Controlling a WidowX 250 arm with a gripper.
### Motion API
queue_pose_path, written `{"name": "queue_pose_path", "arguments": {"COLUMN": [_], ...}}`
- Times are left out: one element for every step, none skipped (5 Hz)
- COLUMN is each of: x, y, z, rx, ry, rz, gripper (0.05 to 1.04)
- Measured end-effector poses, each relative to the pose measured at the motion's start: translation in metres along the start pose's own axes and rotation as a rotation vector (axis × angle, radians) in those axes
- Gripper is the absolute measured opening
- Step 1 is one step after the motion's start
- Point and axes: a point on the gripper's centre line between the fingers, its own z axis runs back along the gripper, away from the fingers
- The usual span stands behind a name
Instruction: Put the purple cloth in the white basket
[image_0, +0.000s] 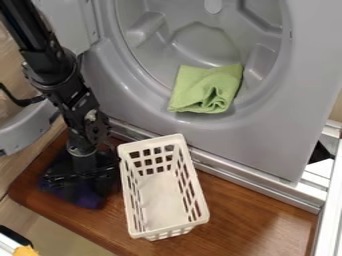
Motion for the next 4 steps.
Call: {"name": "queue_pose_path", "arguments": {"x": [-0.002, -0.003, -0.004, -0.009], "y": [-0.001, -0.002, -0.011, -0.017], "z": [0.001, 0.013, 0.047, 0.071], "rx": [-0.009, -0.015, -0.048, -0.066], "ry": [0.010, 0.020, -0.003, 0.002], "rz": [0.015, 0.014, -0.013, -0.028], "gripper": [0.325, 0.212, 0.152, 0.133]}}
